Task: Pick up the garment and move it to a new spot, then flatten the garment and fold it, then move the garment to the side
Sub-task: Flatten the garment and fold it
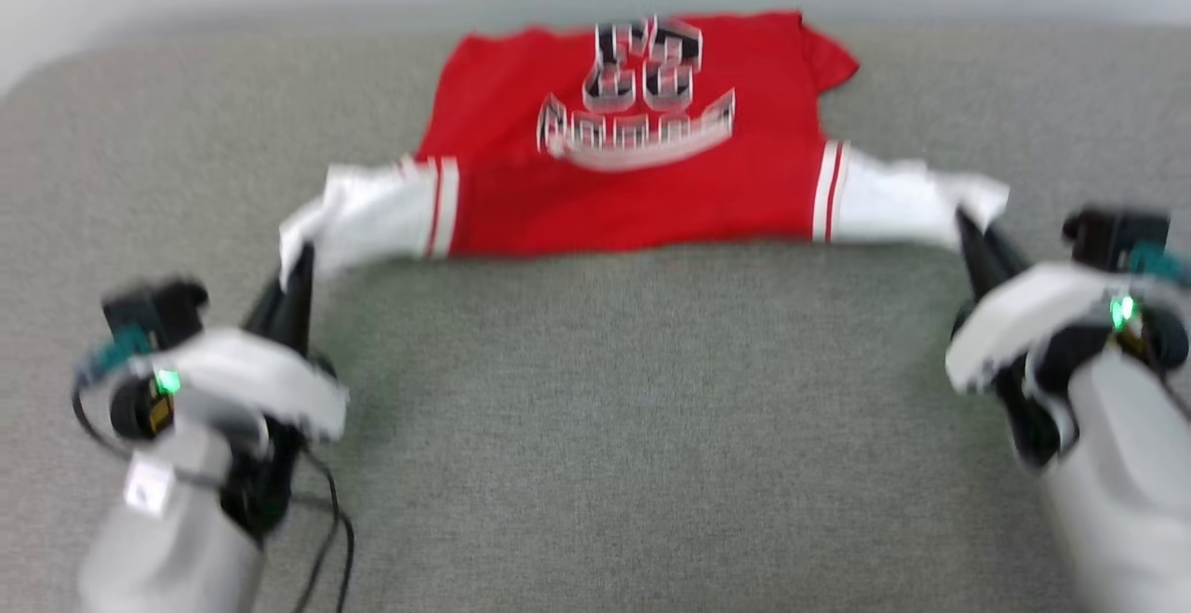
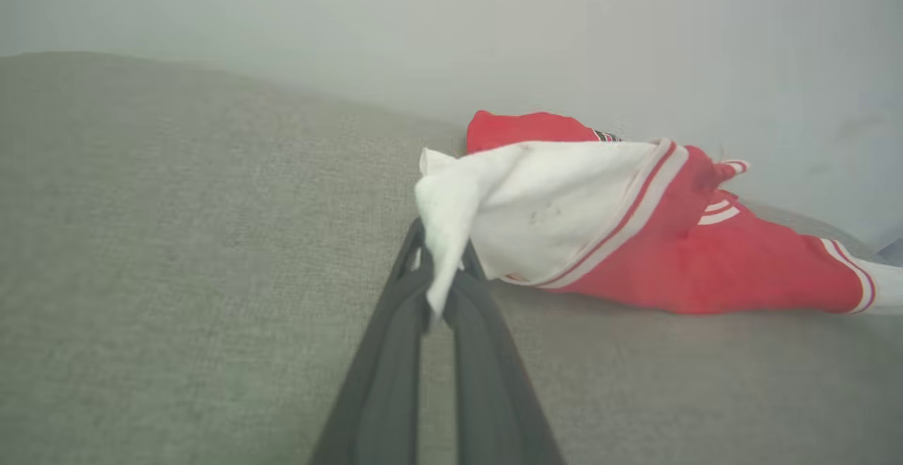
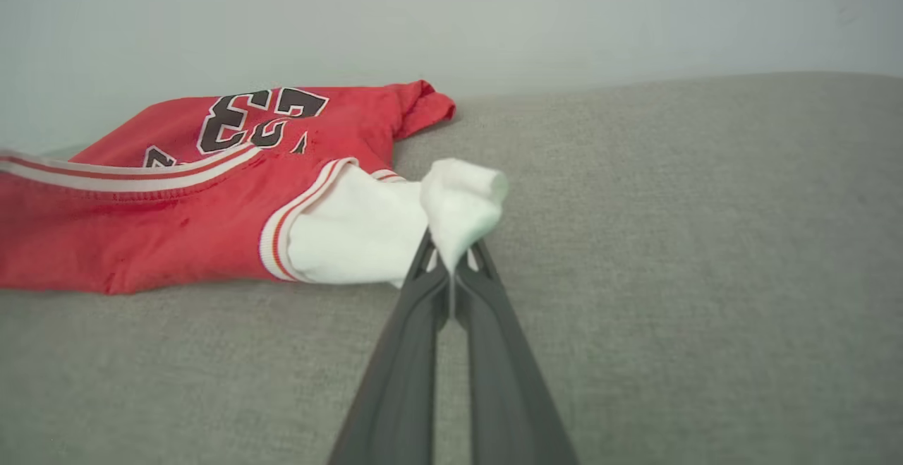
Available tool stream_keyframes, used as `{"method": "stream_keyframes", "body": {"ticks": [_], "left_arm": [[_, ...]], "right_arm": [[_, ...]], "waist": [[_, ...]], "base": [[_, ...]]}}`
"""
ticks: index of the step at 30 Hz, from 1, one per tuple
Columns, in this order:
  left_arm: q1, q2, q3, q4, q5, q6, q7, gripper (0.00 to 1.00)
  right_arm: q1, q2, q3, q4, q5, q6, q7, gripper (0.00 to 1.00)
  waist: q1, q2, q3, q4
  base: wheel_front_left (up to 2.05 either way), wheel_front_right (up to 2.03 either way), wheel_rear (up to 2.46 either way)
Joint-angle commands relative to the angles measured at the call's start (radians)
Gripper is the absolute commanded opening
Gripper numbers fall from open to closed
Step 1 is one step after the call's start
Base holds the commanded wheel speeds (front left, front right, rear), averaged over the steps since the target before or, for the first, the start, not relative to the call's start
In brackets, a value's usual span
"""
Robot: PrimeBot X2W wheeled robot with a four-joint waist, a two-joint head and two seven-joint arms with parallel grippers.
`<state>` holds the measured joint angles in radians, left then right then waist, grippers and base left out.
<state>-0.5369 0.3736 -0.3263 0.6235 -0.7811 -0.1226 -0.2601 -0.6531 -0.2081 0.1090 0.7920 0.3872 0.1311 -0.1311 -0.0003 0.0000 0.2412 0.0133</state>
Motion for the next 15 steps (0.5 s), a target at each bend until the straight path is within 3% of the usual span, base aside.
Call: {"method": "stream_keyframes", "body": {"ticks": [1, 7, 15], "left_arm": [[0.082, -0.01, 0.023, -0.041, 0.024, 0.01, -0.007, 0.0], [0.321, -0.047, 0.061, -0.165, 0.072, 0.031, -0.007, 0.0], [0.526, -0.069, 0.089, -0.276, 0.122, 0.072, -0.007, 0.0]], "right_arm": [[0.087, -0.011, -0.003, -0.05, 0.02, -0.001, 0.015, 0.0], [0.366, -0.018, -0.062, -0.23, 0.003, -0.001, 0.077, 0.0], [0.671, 0.065, -0.21, -0.478, -0.051, -0.001, 0.182, 0.0]], "waist": [[0.0003, 0.0, -0.076, -0.001], [0.0003, 0.0, -0.177, 0.007], [0.0003, 0.0, -0.25, 0.017]], "base": [[0.0, 0.0, 0.0], [0.0, 0.0, 0.0], [0.0, 0.0, 0.0]]}}
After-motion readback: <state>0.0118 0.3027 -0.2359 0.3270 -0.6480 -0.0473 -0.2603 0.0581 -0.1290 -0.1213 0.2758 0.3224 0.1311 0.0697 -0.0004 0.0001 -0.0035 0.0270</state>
